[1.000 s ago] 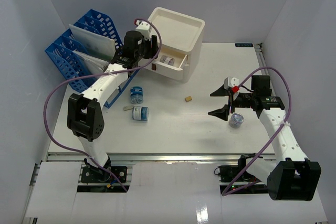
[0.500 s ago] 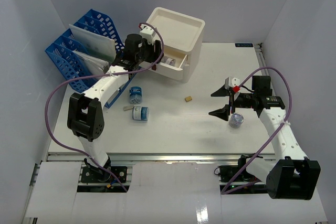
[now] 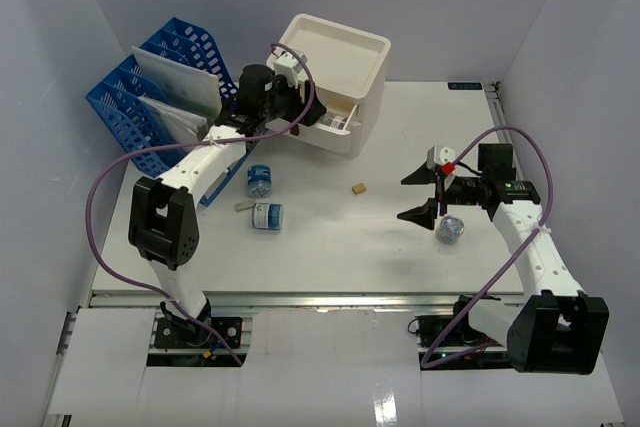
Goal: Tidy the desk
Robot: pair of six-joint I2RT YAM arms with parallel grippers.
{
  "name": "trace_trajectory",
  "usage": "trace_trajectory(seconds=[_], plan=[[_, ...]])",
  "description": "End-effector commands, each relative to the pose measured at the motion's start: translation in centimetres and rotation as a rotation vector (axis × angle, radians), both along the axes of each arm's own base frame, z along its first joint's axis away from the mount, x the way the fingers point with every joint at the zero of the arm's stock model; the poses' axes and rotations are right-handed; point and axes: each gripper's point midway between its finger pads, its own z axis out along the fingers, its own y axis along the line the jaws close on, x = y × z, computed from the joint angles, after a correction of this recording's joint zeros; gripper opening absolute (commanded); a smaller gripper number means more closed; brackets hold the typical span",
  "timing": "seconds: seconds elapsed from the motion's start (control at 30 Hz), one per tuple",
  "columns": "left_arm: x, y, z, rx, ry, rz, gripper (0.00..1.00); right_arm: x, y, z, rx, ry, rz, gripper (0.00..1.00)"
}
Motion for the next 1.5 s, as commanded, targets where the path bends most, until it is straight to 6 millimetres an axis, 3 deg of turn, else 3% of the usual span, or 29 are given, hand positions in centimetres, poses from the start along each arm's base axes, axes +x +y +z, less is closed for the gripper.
trace_trajectory(seconds=[0.0,0.13,0.33,0.47,0.53,0.6,0.63,0.67,0.7,0.73,0.77,0.83,0.87,1.1,1.37,1.47], plan=[[-0.6,0.0,6.2,-0.062,-0.132,0.025,0.96,0.2,-0.1,0.0,-0.008,-0.001,-0.004,0.90],[-1.2,1.3,9.0,-0.063,-0.205,0.070,0.98,0.6,-0.4,-0.1,-0.030,-0.003,-0.026,0.90],[-4.1,3.5,13.9,-0.075,-0.318,0.103,0.98,2.3,-2.4,-1.4,-0.114,0.039,-0.172,0.90],[-8.3,6.5,15.8,-0.108,-0.345,0.179,0.98,4.4,-6.2,-3.8,-0.298,0.110,-0.436,0.90],[-10.3,8.1,13.4,-0.115,-0.297,0.227,0.98,4.7,-8.3,-4.9,-0.397,0.142,-0.540,0.90],[-13.9,9.9,13.2,-0.166,-0.310,0.245,0.98,4.1,-10.8,-6.3,-0.525,0.194,-0.635,0.90],[-14.9,9.9,10.2,-0.168,-0.252,0.235,0.98,4.0,-11.4,-6.6,-0.554,0.210,-0.653,0.90],[-16.1,10.0,8.4,-0.179,-0.219,0.224,0.98,3.7,-11.9,-7.0,-0.584,0.230,-0.668,0.90],[-17.4,10.3,7.2,-0.195,-0.199,0.215,0.98,3.3,-12.4,-7.5,-0.615,0.253,-0.684,0.90],[-18.9,10.7,7.4,-0.224,-0.213,0.206,0.98,3.0,-13.0,-7.9,-0.646,0.274,-0.706,0.90],[-19.6,10.6,4.8,-0.217,-0.166,0.193,0.98,2.7,-13.2,-8.4,-0.663,0.293,-0.701,0.90],[-21.1,11.2,3.1,-0.218,-0.153,0.191,0.98,2.0,-13.5,-9.5,-0.705,0.334,-0.682,0.90],[-21.6,11.5,1.9,-0.206,-0.141,0.198,0.98,1.7,-13.7,-10.1,-0.728,0.357,-0.678,0.90],[-23.6,13.1,-1.6,-0.158,-0.141,0.221,0.98,1.0,-14.4,-12.9,-0.831,0.484,-0.645,0.90],[-23.9,13.2,-1.3,-0.150,-0.153,0.216,0.98,2.3,-14.9,-16.1,-0.963,0.444,-0.666,0.90],[-23.9,13.5,-1.3,-0.140,-0.145,0.233,0.98,2.0,-15.4,-17.2,-1.033,0.410,-0.674,0.98]])
